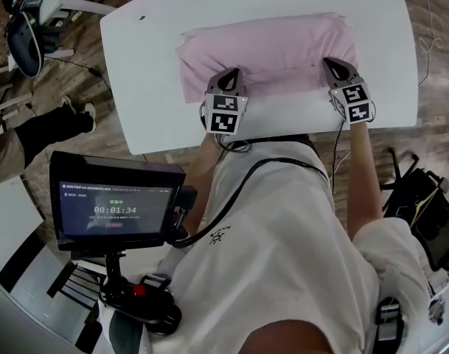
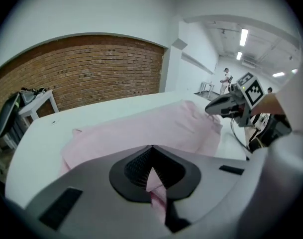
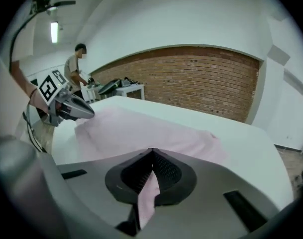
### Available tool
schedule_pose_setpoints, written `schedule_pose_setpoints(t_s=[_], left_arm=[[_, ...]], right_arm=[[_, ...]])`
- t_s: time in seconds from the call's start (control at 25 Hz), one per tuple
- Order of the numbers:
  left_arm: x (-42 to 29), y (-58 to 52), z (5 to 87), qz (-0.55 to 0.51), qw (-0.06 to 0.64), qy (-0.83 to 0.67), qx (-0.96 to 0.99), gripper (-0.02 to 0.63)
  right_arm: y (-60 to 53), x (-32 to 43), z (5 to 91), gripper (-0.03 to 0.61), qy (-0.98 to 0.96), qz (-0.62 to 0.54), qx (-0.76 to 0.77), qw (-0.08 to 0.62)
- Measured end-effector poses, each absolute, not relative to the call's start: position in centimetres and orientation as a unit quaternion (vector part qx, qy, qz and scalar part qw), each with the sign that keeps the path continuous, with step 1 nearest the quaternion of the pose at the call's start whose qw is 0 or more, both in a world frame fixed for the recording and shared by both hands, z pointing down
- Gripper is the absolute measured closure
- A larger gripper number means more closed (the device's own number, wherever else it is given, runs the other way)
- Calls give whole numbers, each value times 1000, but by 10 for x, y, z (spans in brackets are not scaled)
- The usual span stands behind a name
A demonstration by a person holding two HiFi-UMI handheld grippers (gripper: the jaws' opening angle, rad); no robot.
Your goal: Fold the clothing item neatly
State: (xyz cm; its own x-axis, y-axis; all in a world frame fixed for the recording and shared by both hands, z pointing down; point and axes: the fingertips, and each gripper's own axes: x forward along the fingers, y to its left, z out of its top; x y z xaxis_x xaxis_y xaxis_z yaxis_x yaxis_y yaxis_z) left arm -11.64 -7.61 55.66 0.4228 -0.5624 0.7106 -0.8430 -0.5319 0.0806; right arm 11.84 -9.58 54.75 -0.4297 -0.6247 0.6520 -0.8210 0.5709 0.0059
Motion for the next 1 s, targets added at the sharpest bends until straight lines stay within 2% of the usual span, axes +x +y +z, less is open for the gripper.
schedule_pose_setpoints(t_s=[0.08, 0.24, 0.68, 1.0], left_arm=[[-102, -73, 557, 312, 232, -413, 824, 612], [-97, -62, 602, 344, 256, -390, 815, 612], [-107, -61, 605, 339, 239, -393, 820, 612], [-100, -41, 562, 294, 245, -397, 834, 612]], right_arm=[[-84, 90, 549, 575, -850, 170, 398, 302], [-73, 82, 588, 575, -836, 171, 376, 360], [-75, 78, 592, 575, -829, 192, 391, 352], [-51, 86, 553, 574, -838, 180, 418, 301]])
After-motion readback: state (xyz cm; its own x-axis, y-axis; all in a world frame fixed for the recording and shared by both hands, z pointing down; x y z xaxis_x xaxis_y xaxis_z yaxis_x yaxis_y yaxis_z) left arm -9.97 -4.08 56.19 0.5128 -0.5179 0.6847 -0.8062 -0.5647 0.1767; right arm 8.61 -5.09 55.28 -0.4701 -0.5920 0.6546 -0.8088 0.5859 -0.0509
